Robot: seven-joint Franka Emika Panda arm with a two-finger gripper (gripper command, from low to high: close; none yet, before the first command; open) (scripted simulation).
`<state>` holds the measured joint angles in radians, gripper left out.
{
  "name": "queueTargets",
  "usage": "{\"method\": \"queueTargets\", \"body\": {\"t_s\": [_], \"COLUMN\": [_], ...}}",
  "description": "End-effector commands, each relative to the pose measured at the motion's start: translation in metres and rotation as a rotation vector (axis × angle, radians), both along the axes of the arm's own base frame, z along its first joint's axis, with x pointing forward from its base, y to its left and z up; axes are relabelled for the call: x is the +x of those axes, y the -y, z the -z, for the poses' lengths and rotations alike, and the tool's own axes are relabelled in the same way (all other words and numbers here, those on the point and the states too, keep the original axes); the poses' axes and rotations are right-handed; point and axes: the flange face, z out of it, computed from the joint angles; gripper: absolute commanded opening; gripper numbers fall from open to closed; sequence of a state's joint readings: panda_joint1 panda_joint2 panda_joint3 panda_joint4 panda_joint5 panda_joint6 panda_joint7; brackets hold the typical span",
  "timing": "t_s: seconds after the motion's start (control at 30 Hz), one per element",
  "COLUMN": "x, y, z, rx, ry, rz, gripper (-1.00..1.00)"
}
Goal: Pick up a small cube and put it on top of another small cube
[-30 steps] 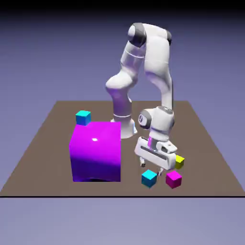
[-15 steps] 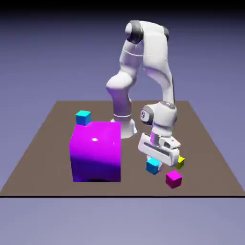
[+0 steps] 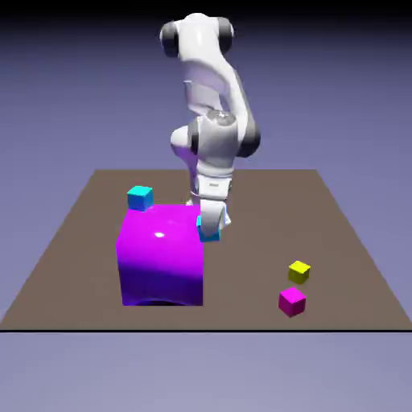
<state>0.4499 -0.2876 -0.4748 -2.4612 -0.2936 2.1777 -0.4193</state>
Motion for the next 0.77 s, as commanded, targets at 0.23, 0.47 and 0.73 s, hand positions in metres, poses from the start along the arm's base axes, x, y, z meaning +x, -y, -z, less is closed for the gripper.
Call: {"method": "queueTargets", "body": {"t_s": [0.23, 0.47, 0.73], "x": [-0.087, -0.160, -0.166], "y": [0.099, 0.145, 0.154], "z": [-0.054, -0.065, -0.013], "rx": [-0.074, -0.138, -0.141], "ry": [-0.048, -0.097, -0.097], "rz": [0.398, 0.630, 0.631], "gripper": [-1.00, -1.00, 1.00]}}
